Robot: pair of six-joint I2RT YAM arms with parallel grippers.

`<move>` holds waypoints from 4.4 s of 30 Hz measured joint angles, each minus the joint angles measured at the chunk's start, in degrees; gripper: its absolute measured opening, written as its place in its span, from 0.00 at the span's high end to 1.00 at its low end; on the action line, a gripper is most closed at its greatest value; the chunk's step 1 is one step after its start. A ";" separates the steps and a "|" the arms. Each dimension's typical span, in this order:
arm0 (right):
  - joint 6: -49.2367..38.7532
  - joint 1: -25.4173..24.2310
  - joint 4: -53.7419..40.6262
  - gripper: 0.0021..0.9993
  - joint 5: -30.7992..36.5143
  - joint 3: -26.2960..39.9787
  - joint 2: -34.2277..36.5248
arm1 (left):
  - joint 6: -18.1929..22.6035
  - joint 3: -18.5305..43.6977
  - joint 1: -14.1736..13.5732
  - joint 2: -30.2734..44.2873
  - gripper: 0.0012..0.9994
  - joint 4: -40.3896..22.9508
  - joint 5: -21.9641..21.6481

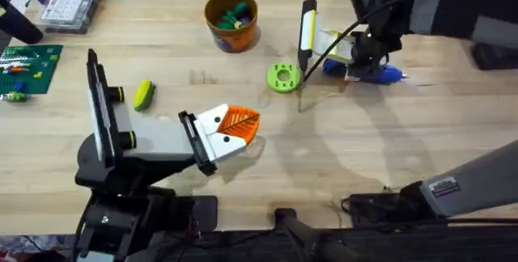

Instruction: Pick up the gripper from the table and insert it into the empty holder that is missing its gripper. Then pick up a screw, insert it into the mounting hole, and use the screwdriver to tighten it. Finally, clean up the table by picking up the vegetable and placing it into the bucket.

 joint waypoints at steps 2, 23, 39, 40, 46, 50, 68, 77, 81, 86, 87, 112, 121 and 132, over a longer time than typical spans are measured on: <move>0.00 0.00 -0.02 0.97 0.00 0.00 0.01 | 0.00 0.00 0.00 0.01 0.99 0.02 0.00; 4.18 0.01 0.93 0.00 1.49 1.06 -1.36 | 0.02 0.00 0.00 0.01 0.99 0.06 -0.01; 35.47 0.92 0.12 0.00 1.00 1.80 -27.98 | -0.30 0.00 0.00 0.00 0.01 3.15 -0.97; 38.33 0.94 0.15 0.00 0.98 1.81 -29.41 | -0.69 0.00 0.00 0.01 0.01 3.27 -1.48; 53.19 0.92 -2.11 0.00 0.70 1.82 -35.64 | -3.29 0.64 0.26 0.01 0.01 0.86 -7.42; 60.16 0.94 -5.84 0.00 0.57 1.84 -39.36 | -3.05 5.81 1.59 0.03 0.01 -6.33 -14.21; 77.29 0.94 -18.47 0.00 0.00 1.88 -50.28 | 3.88 51.42 3.93 31.38 0.01 -50.37 -39.18; 78.21 0.94 -20.22 0.00 -0.02 1.88 -50.21 | 5.77 54.60 3.93 37.81 0.01 -50.44 -42.76; 78.31 0.94 -20.41 0.00 -0.02 1.88 -50.23 | 5.90 54.60 4.86 38.09 0.01 -50.66 -45.31; 78.31 0.94 -20.46 0.00 -0.02 1.88 -50.21 | 6.17 54.64 11.53 40.65 0.01 -53.18 -49.79; 78.31 0.94 -20.48 0.00 -0.02 1.88 -50.21 | 6.29 54.64 13.38 41.89 0.01 -53.63 -50.67; 78.31 0.94 -20.78 0.00 0.00 1.88 -50.23 | 13.91 62.72 32.96 90.10 0.01 -49.44 -53.48; 78.29 0.94 -21.00 0.00 0.00 1.88 -50.21 | 18.16 62.81 30.91 97.93 0.01 -49.27 -52.68; 78.31 0.94 -21.00 0.00 0.00 1.88 -50.23 | 18.29 63.10 30.99 98.11 0.01 -49.16 -52.76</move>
